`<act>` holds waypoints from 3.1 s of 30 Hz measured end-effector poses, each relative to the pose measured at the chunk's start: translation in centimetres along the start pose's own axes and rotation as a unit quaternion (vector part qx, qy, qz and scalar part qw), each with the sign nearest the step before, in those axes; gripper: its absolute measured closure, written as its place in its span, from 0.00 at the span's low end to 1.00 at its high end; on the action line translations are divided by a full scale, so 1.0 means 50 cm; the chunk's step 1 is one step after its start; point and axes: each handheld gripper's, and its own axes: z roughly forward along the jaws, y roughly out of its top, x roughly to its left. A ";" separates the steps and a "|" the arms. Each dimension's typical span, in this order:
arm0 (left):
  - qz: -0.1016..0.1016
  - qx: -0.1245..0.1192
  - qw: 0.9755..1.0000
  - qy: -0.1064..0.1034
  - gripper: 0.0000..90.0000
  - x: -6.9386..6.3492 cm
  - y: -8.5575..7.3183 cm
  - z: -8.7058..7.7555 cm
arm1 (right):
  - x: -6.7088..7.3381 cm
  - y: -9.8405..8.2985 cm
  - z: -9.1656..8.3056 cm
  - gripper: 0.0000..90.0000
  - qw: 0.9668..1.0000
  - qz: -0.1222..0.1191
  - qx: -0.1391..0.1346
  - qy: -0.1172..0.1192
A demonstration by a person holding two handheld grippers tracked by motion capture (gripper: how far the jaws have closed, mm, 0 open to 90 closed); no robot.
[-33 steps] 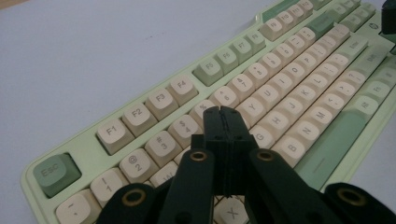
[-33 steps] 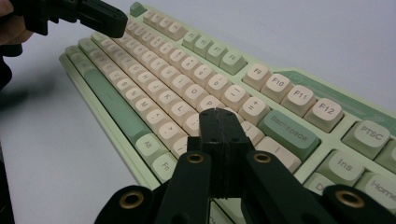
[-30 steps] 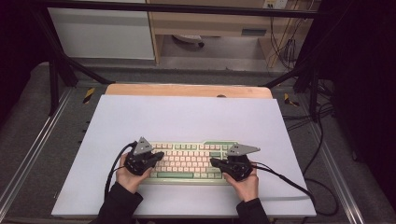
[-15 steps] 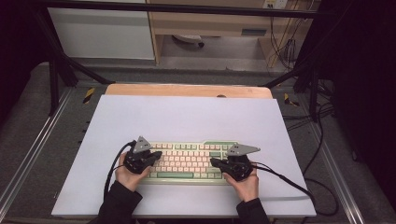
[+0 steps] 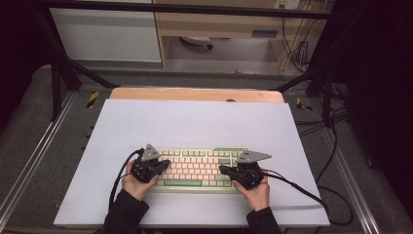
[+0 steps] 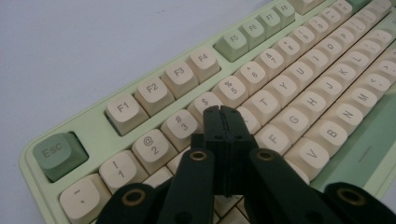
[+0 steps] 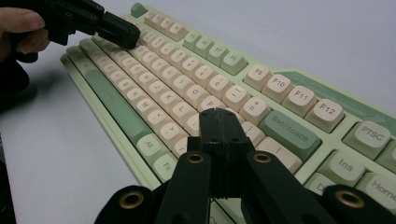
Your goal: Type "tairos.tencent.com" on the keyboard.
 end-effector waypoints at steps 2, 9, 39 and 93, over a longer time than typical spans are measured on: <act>0.000 -0.005 1.000 -0.001 1.00 0.000 0.001 -0.003 | 0.000 0.000 0.001 1.00 1.000 0.000 -0.001 0.001; 0.002 -0.016 1.000 -0.007 1.00 -0.002 0.001 -0.022 | 0.002 -0.001 0.003 1.00 1.000 0.001 -0.004 0.005; -0.017 -0.028 0.999 -0.002 1.00 0.031 -0.049 -0.080 | 0.041 0.028 0.053 1.00 0.999 -0.006 0.003 0.034; -0.022 -0.036 0.999 -0.002 1.00 0.038 -0.055 -0.089 | 0.107 0.043 0.152 1.00 0.997 -0.033 0.028 0.064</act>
